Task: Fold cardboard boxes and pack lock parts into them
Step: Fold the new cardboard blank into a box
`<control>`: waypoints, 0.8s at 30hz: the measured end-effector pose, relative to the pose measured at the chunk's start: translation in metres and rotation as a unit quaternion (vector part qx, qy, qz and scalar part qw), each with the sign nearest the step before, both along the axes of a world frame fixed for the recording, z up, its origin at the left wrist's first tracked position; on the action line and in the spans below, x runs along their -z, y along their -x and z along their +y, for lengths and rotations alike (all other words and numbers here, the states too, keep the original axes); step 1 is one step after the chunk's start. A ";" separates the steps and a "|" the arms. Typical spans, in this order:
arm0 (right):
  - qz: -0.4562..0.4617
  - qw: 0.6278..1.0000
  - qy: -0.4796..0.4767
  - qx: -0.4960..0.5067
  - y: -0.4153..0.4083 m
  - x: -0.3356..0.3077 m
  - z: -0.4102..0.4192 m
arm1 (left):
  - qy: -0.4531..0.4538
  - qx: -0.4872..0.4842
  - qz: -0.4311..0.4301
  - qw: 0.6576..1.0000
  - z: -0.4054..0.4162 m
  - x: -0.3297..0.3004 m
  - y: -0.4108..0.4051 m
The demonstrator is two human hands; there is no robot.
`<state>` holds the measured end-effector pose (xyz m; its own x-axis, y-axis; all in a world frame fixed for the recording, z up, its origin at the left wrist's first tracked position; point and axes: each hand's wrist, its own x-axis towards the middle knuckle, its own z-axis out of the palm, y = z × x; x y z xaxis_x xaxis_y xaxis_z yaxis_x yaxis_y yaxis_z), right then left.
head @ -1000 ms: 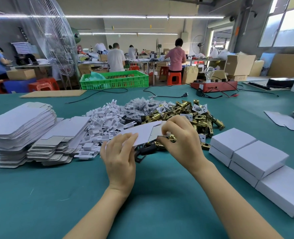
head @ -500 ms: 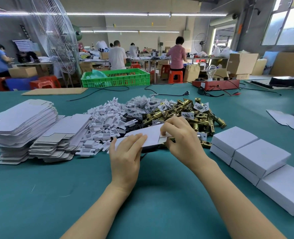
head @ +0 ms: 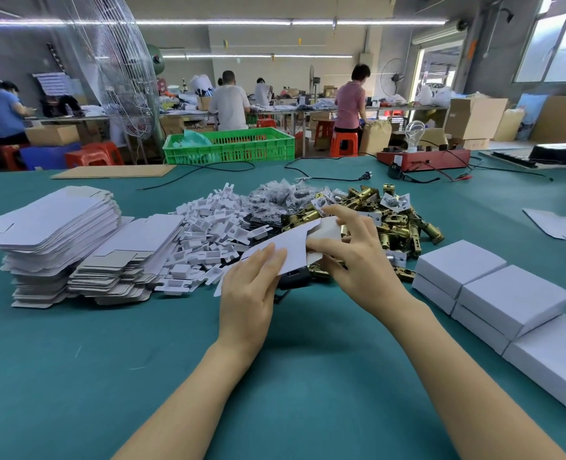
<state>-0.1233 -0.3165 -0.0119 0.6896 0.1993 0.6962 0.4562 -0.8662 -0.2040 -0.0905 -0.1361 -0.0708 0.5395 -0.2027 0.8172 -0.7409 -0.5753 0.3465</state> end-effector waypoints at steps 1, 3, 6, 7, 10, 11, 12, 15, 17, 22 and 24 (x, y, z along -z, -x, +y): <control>-0.003 1.000 -0.003 0.000 0.000 -0.001 -0.001 | -0.005 0.018 0.020 1.000 0.000 -0.001 -0.001; -0.013 1.000 -0.001 0.001 0.000 -0.002 -0.003 | -0.017 0.050 0.072 0.996 0.003 -0.005 -0.002; -0.009 1.000 0.024 -0.010 0.002 -0.006 -0.001 | -0.079 0.064 0.082 0.991 0.011 -0.007 -0.011; -0.007 0.999 0.033 -0.018 0.003 -0.008 0.001 | -0.099 0.060 0.090 0.989 0.014 -0.008 -0.015; -0.011 0.997 0.050 -0.057 0.006 -0.009 0.011 | -0.120 0.050 0.159 0.979 0.022 -0.013 -0.016; -0.015 0.996 0.057 -0.072 0.007 -0.009 0.015 | -0.119 0.056 0.176 0.976 0.025 -0.016 -0.014; -0.018 0.994 0.064 -0.085 0.007 -0.009 0.018 | -0.117 0.068 0.190 0.972 0.028 -0.019 -0.012; -0.014 0.990 0.072 -0.117 0.009 -0.007 0.024 | -0.098 0.085 0.227 0.965 0.038 -0.027 -0.010; 0.000 0.990 0.061 -0.124 0.009 -0.005 0.025 | -0.078 0.074 0.197 0.975 0.038 -0.030 -0.006; 0.120 0.972 -0.161 -0.125 0.011 -0.003 0.030 | -0.095 0.011 0.103 0.990 0.030 -0.023 -0.004; 0.111 0.961 -0.235 -0.097 0.010 -0.003 0.032 | -0.109 -0.024 0.074 0.991 0.026 -0.020 -0.004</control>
<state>-0.1332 -0.2846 -0.0094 0.8134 0.0387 0.5804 0.4992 -0.5585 -0.6625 -0.0864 -0.1101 -0.0512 0.6632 -0.3366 0.6685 -0.6611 -0.6821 0.3125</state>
